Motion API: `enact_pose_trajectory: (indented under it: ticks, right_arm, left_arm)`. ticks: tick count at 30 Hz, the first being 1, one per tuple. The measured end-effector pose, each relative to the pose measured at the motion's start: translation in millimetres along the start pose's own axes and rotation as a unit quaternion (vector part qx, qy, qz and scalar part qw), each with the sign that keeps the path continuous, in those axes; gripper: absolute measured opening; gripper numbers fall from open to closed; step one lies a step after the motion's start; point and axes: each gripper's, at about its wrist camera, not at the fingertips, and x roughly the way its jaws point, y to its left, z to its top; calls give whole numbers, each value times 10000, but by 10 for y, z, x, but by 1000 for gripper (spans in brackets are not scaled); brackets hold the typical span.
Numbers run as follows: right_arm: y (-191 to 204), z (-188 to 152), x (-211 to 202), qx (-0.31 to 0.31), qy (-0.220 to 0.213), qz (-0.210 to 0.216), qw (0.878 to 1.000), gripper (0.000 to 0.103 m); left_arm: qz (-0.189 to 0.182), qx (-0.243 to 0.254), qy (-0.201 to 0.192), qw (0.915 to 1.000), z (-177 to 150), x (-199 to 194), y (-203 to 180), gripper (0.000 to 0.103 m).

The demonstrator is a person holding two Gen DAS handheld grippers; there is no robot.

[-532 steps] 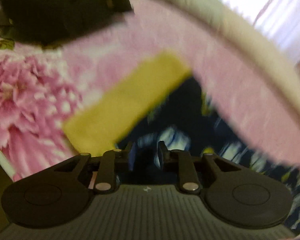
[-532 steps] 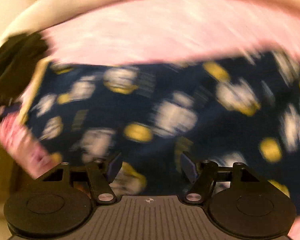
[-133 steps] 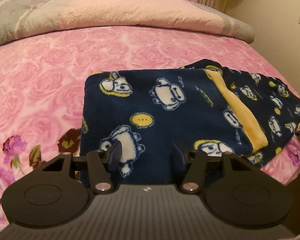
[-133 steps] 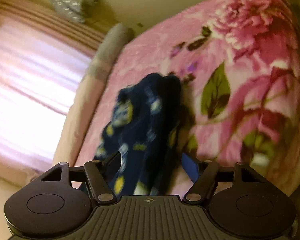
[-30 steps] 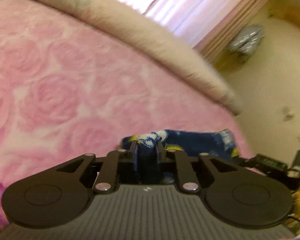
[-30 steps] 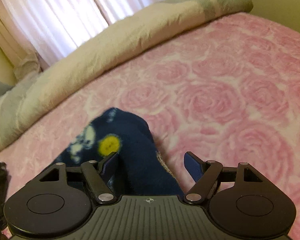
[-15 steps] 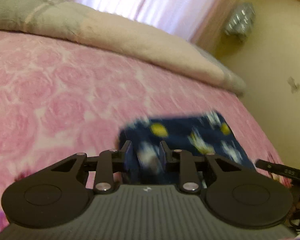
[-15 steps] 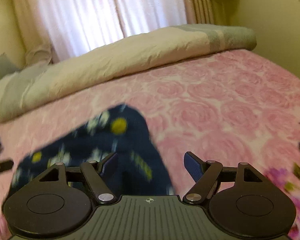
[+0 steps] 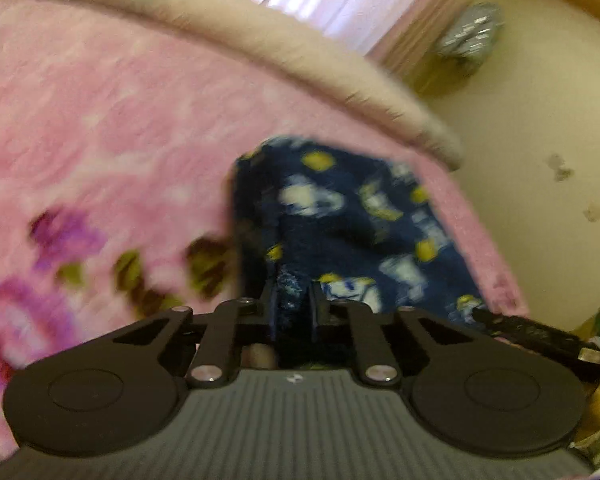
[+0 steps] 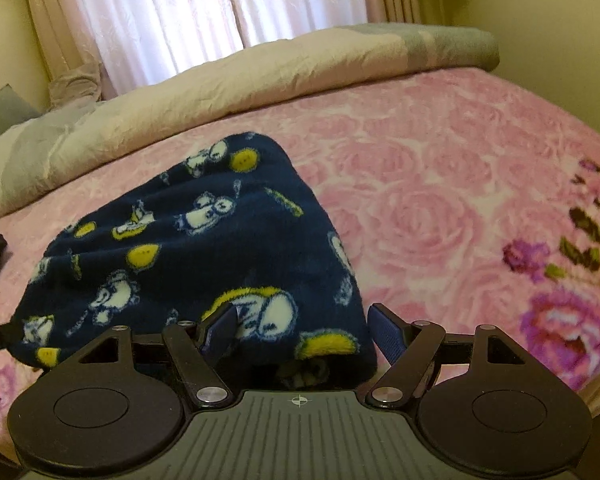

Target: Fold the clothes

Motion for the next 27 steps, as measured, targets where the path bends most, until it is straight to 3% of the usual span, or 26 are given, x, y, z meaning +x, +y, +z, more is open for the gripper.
enact_pose_trajectory:
  ticks: [4, 7, 10, 13, 17, 20, 24, 27]
  right_arm:
    - [-11, -29, 8, 7, 100, -40, 9999, 76]
    - [98, 20, -169, -307, -186, -170, 9992, 76]
    - [228, 35, -344, -678, -532, -215, 9960, 76]
    - [326, -21, -355, -893, -567, -130, 9943, 76]
    - [307, -162, -25, -874, 63, -178, 9960, 76]
    - [283, -152, 62, -853, 326, -219, 9956, 76]
    - [323, 58, -207, -811, -3, -70, 9967, 76]
    - [415, 257, -266, -779, -226, 47, 9967, 76]
  left_arm:
    - [514, 139, 143, 9985, -9, -43, -139, 23]
    - [930, 676, -285, 9930, 80, -240, -407, 24]
    - [740, 765, -495, 9931, 129, -318, -520, 24]
    - [690, 978, -267, 9924, 53, -131, -630, 22]
    - [1035, 931, 290, 9898, -151, 282, -610, 17]
    - [1012, 908, 195, 9905, -100, 177, -661, 16]
    - [768, 854, -90, 9933, 149, -57, -740, 16]
    - [703, 889, -219, 9933, 383, 20, -816, 16]
